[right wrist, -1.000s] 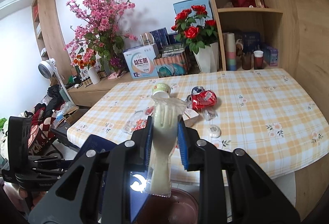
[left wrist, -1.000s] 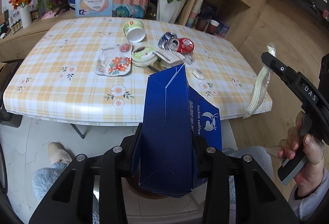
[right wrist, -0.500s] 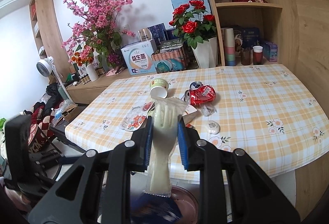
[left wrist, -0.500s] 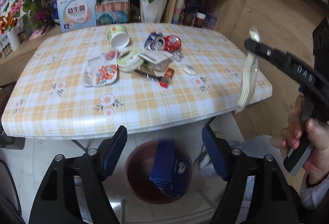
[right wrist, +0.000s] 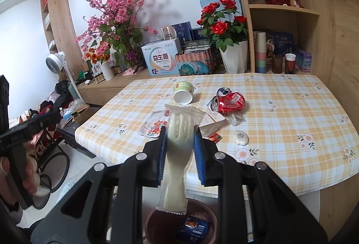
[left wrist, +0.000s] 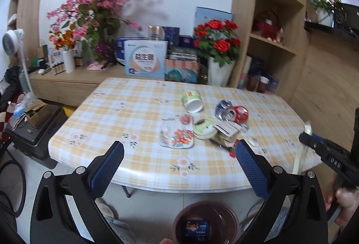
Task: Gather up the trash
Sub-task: 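Lower the glove over the basin and open the right tool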
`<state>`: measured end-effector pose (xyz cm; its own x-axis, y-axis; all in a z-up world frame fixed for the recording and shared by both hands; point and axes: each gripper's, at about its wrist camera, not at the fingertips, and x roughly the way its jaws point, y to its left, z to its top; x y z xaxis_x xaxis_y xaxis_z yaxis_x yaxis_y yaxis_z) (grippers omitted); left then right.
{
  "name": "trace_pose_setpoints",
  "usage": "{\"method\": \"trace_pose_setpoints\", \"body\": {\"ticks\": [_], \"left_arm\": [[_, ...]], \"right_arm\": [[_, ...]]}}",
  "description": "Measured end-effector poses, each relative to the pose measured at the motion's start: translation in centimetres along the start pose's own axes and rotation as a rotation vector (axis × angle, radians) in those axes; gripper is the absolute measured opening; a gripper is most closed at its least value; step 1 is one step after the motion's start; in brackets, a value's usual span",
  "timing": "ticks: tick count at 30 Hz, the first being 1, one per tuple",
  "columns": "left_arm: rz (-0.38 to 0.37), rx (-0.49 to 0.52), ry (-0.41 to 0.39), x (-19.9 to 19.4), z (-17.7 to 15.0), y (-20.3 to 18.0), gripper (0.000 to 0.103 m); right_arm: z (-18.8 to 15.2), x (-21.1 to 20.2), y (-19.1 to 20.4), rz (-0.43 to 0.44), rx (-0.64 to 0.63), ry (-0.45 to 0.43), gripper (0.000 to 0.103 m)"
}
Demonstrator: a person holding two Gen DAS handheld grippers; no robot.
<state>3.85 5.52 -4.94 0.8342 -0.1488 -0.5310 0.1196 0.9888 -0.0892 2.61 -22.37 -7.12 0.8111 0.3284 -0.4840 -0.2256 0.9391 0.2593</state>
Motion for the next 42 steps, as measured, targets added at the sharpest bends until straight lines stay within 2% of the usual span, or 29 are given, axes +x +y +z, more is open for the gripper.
{"method": "trace_pose_setpoints", "body": {"ticks": [10,22,37,38,39,40,41,42], "left_arm": [[0.075,-0.039,-0.038,-1.0,0.1,1.7,0.097],[0.076,-0.055,-0.048,-1.0,0.2,2.6,0.097],[0.089,-0.08,-0.043,-0.7,-0.3,3.4,0.097],[0.089,-0.081,-0.043,-0.7,-0.2,3.4,0.097],[0.089,-0.081,-0.044,-0.7,-0.3,3.5,0.097],[0.09,-0.081,-0.044,-0.7,-0.3,3.5,0.097],[0.09,-0.081,-0.044,-0.7,-0.3,3.5,0.097],[0.089,-0.081,-0.045,-0.7,-0.3,3.5,0.097]], "right_arm": [[-0.1,0.6,1.9,0.046,-0.054,0.042,0.029],[-0.4,0.7,4.3,0.102,-0.136,0.063,0.03],[-0.5,1.0,5.7,0.152,-0.154,0.093,0.036],[-0.5,1.0,5.8,0.151,-0.155,0.091,0.042],[-0.4,0.8,5.8,0.153,-0.156,0.083,0.054],[-0.3,0.7,5.8,0.154,-0.156,0.075,0.061],[-0.2,0.5,5.9,0.149,-0.159,0.059,0.077],[-0.1,0.1,5.9,0.136,-0.165,0.039,0.087]]}}
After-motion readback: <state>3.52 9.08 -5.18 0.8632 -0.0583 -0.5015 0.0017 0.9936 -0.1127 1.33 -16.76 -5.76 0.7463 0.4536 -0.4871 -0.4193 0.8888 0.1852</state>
